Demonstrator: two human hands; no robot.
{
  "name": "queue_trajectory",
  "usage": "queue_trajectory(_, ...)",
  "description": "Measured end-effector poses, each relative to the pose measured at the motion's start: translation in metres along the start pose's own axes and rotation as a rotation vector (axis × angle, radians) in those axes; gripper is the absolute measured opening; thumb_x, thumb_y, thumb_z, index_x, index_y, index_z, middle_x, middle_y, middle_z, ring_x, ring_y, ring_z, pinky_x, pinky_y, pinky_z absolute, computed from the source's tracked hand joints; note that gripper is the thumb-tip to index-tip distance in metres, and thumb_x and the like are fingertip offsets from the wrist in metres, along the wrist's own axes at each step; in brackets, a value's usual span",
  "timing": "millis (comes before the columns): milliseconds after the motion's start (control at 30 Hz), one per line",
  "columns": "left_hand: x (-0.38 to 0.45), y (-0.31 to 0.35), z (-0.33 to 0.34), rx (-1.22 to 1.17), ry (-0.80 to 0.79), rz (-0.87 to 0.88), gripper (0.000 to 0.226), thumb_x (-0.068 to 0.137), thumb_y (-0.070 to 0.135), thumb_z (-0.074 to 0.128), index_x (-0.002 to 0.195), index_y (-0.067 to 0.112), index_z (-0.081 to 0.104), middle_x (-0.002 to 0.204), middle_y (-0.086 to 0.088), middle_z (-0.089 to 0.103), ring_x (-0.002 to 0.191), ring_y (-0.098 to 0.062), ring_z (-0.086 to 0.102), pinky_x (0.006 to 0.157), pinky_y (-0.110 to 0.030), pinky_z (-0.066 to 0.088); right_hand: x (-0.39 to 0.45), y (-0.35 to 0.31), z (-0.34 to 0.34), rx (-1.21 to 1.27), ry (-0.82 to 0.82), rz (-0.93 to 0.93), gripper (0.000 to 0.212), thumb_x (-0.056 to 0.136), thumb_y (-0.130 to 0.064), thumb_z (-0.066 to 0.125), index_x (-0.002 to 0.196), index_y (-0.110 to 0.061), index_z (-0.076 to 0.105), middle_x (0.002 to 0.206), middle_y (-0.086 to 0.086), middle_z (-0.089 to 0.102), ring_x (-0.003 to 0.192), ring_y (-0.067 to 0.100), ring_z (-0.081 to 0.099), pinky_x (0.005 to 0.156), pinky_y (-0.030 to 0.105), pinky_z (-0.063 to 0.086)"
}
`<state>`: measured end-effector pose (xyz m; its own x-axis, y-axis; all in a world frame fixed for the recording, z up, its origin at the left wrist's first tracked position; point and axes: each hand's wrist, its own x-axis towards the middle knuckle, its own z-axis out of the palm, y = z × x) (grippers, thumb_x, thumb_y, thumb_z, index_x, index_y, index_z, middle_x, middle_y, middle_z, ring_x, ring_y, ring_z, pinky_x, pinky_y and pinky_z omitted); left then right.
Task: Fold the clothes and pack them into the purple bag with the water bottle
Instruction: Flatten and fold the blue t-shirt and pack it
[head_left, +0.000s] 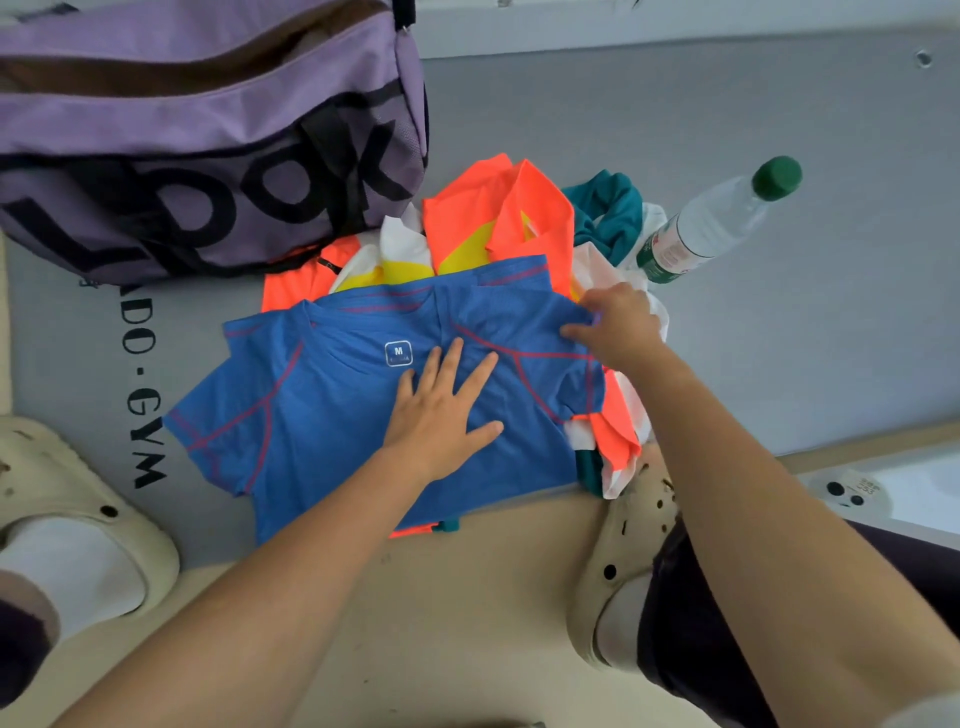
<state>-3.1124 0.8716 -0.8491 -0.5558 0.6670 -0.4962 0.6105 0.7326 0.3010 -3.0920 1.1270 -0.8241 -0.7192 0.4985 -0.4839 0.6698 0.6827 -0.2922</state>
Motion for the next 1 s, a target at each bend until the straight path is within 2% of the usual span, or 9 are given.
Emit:
queue_trajectory(133, -0.001, -0.001, 0.000, -0.024, 0.004, 0.024, 0.079, 0.094, 0.065, 0.034, 0.152, 0.041, -0.015, 0.164, -0.005, -0.015, 0.151, -0.027, -0.009, 0.121, -0.049, 0.005, -0.012, 0.003, -0.008, 0.159, 0.277, 0.011, 0.023, 0.082, -0.021, 0.068, 0.100, -0.009, 0.063, 0.106, 0.014, 0.057, 0.103, 0.032, 0.053, 0.087, 0.042, 0.044)
queue_trajectory(233, -0.011, -0.002, 0.003, -0.105, 0.119, 0.012, 0.075, 0.096, 0.054, 0.043, 0.156, 0.035, 0.003, 0.165, -0.008, -0.002, 0.151, -0.030, -0.001, 0.122, -0.045, 0.005, -0.051, 0.001, 0.006, 0.405, 0.416, 0.026, 0.021, 0.084, -0.023, 0.067, 0.093, -0.010, 0.054, 0.091, 0.002, 0.054, 0.084, 0.017, 0.052, 0.072, 0.025, 0.041)
queue_trajectory(300, -0.029, 0.000, 0.007, -0.271, 0.251, -0.092, 0.066, 0.094, 0.041, 0.056, 0.152, 0.023, 0.031, 0.159, -0.014, 0.022, 0.146, -0.034, 0.019, 0.119, -0.047, 0.020, -0.081, 0.002, 0.027, 0.477, 0.363, 0.117, 0.027, 0.086, -0.037, 0.065, 0.080, -0.018, 0.048, 0.074, -0.006, 0.051, 0.066, 0.003, 0.049, 0.059, 0.018, 0.034)
queue_trajectory(367, -0.050, 0.005, 0.016, -0.352, 0.444, -0.208, 0.048, 0.086, 0.030, 0.069, 0.130, 0.012, 0.058, 0.134, -0.017, 0.049, 0.124, -0.037, 0.046, 0.101, -0.050, 0.041, -0.109, 0.007, 0.052, 0.501, 0.267, 0.205, 0.033, 0.085, -0.047, 0.065, 0.071, -0.023, 0.047, 0.065, -0.009, 0.053, 0.059, -0.002, 0.049, 0.054, 0.015, 0.033)
queue_trajectory(433, -0.070, 0.007, 0.027, -0.379, 0.511, -0.302, 0.032, 0.080, 0.025, 0.074, 0.106, 0.009, 0.065, 0.106, -0.013, 0.057, 0.098, -0.035, 0.055, 0.081, -0.046, 0.047, -0.134, 0.016, 0.077, 0.570, 0.197, 0.267, 0.028, 0.082, -0.043, 0.071, 0.075, -0.022, 0.054, 0.070, -0.011, 0.058, 0.064, -0.002, 0.053, 0.059, 0.015, 0.037)
queue_trajectory(600, -0.093, 0.005, 0.048, -0.492, 0.207, -0.327, 0.033, 0.087, 0.038, 0.067, 0.113, 0.018, 0.062, 0.101, -0.002, 0.058, 0.101, -0.025, 0.054, 0.086, -0.041, 0.046, -0.162, 0.033, 0.106, 0.686, 0.050, 0.354, 0.024, 0.082, -0.019, 0.075, 0.100, -0.018, 0.059, 0.090, 0.001, 0.060, 0.081, 0.016, 0.057, 0.069, 0.022, 0.044)
queue_trajectory(800, -0.093, -0.005, 0.051, -0.520, 0.094, -0.281, 0.042, 0.088, 0.042, 0.063, 0.126, 0.028, 0.055, 0.113, 0.006, 0.049, 0.116, -0.018, 0.045, 0.090, -0.034, 0.043, -0.158, 0.038, 0.093, 0.765, -0.079, 0.341, 0.012, 0.088, -0.014, 0.069, 0.083, -0.016, 0.059, 0.078, -0.005, 0.060, 0.066, 0.006, 0.055, 0.055, 0.008, 0.042)
queue_trajectory(933, -0.094, -0.006, 0.052, -0.521, 0.064, -0.284, 0.046, 0.087, 0.044, 0.062, 0.129, 0.030, 0.051, 0.115, 0.008, 0.046, 0.120, -0.016, 0.042, 0.090, -0.032, 0.042, -0.158, 0.035, 0.091, 1.037, -0.156, 0.482, 0.019, 0.087, -0.011, 0.070, 0.086, -0.014, 0.051, 0.083, 0.005, 0.060, 0.072, 0.022, 0.065, 0.059, 0.029, 0.045)
queue_trajectory(1000, -0.094, -0.007, 0.052, -0.519, 0.049, -0.287, 0.047, 0.087, 0.046, 0.062, 0.131, 0.031, 0.050, 0.117, 0.008, 0.045, 0.121, -0.016, 0.041, 0.091, -0.032, 0.041, -0.159, 0.036, 0.091, 1.092, -0.172, 0.530, 0.018, 0.086, -0.011, 0.071, 0.098, -0.009, 0.056, 0.086, 0.006, 0.061, 0.067, 0.019, 0.061, 0.057, 0.028, 0.044)
